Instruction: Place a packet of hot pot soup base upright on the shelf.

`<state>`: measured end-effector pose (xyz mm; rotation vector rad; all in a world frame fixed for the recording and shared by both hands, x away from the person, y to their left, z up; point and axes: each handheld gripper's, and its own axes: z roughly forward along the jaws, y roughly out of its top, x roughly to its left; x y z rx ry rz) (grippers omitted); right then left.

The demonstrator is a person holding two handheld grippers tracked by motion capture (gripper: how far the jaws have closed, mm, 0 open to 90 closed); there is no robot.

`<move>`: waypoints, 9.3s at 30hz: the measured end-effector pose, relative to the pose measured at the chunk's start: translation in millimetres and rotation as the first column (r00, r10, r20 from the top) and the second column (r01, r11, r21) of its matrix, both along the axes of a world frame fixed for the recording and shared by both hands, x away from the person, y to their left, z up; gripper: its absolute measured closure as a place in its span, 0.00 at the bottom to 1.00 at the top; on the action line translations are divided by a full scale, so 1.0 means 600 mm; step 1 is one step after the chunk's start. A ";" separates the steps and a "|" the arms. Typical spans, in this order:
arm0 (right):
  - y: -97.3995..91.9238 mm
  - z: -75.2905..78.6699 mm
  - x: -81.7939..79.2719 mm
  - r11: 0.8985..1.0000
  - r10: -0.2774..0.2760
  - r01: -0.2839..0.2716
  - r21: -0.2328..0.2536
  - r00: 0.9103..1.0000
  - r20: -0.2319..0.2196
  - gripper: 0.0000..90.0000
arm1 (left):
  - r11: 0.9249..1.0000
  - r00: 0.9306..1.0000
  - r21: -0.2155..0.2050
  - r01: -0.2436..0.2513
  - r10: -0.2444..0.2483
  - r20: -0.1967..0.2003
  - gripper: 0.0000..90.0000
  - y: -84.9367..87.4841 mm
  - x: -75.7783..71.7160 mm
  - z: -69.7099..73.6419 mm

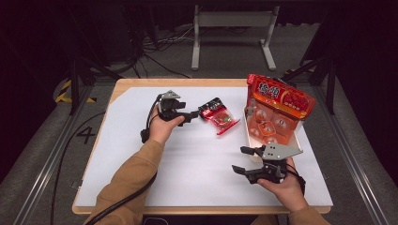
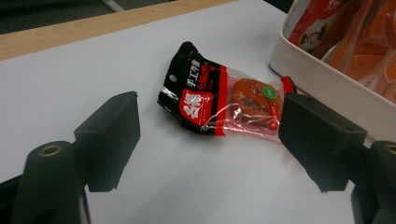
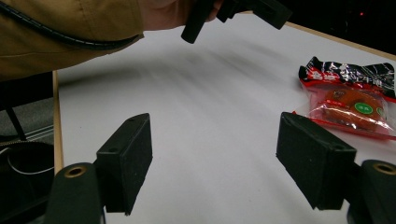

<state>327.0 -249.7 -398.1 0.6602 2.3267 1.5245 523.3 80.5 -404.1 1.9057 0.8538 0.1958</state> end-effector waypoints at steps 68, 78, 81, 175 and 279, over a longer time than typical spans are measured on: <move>-0.027 0.007 -0.018 1.000 0.015 -0.015 0.027 1.000 -0.002 0.30 | 0.966 1.000 0.258 0.017 -0.011 -0.025 0.97 -0.126 0.088 -0.065; -0.027 0.008 -0.018 1.000 0.013 -0.013 0.022 1.000 0.002 0.30 | 0.989 0.999 0.142 0.033 -0.036 0.022 1.00 -0.110 0.073 -0.039; -0.028 0.007 -0.016 1.000 0.008 -0.008 0.024 1.000 -0.001 0.30 | 0.992 0.997 0.109 0.058 -0.063 0.043 1.00 -0.106 0.063 -0.023; -0.039 0.073 -0.065 0.989 0.150 -0.150 -0.013 0.989 -0.002 0.48 | 0.857 0.815 -0.074 0.510 -0.455 0.358 1.00 -0.228 -0.199 0.201; -0.067 0.083 -0.065 0.981 0.190 -0.190 0.022 0.982 -0.008 0.43 | 0.884 0.881 -0.030 0.466 -0.460 0.114 0.53 -0.281 -0.169 0.073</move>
